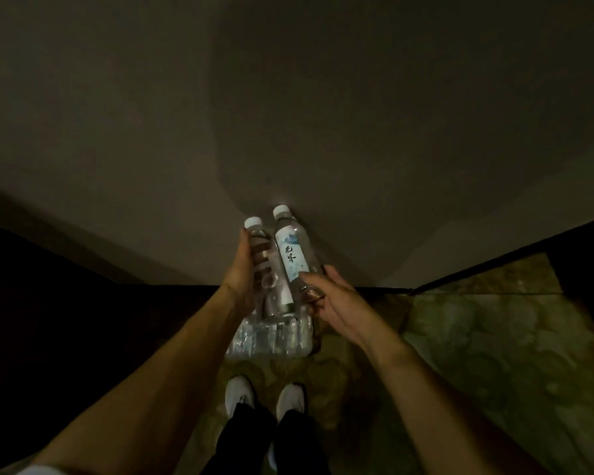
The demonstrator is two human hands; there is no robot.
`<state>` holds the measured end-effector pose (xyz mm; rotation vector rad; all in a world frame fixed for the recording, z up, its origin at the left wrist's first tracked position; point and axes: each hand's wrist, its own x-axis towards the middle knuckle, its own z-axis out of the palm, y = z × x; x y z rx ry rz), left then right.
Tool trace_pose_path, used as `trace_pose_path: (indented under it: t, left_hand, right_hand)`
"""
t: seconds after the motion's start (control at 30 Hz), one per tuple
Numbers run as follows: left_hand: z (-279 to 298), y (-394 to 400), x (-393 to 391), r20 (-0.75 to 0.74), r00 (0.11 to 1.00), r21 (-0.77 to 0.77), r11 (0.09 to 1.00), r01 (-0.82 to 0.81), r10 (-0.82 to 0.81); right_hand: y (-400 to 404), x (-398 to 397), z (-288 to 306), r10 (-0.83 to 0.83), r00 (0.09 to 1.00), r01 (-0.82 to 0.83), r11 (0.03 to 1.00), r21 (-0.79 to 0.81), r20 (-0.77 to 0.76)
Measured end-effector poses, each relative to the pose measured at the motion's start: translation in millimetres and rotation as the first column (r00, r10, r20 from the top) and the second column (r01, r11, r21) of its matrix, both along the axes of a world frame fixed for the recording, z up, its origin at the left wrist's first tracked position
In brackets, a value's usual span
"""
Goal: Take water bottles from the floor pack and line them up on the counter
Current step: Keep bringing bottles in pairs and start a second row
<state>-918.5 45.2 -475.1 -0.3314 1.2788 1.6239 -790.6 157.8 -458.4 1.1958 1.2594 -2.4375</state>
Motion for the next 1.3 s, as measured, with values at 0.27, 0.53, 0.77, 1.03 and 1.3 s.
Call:
trace_pose_path:
  t: [0.27, 0.53, 0.77, 1.03, 1.3]
  left_hand:
    - [40, -22, 5, -0.072, 0.990, 0.023, 0.992, 0.125, -0.123]
    - [100, -72, 4, -0.249, 0.968, 0.138, 0.990, 0.038, -0.002]
    - [165, -130, 35, -0.410, 0.909, 0.174, 0.985, -0.002, 0.074]
    - [223, -201, 80, -0.691, 0.703, 0.175, 0.982, -0.064, 0.169]
    - [297, -260, 92, -0.868, 0.439, 0.195, 0.973, -0.126, 0.231]
  right_hand:
    - [-21, 10, 44, -0.028, 1.000, 0.027, 0.997, 0.075, 0.001]
    - [-50, 9, 100, 0.057, 0.972, -0.074, 0.995, -0.067, -0.226]
    - [-95, 29, 160, 0.211, 0.895, -0.199, 0.977, 0.072, -0.394]
    - [-162, 60, 221, 0.383, 0.815, -0.253, 0.910, 0.328, -0.435]
    - [-230, 68, 288, 0.374, 0.779, -0.141, 0.886, 0.441, -0.504]
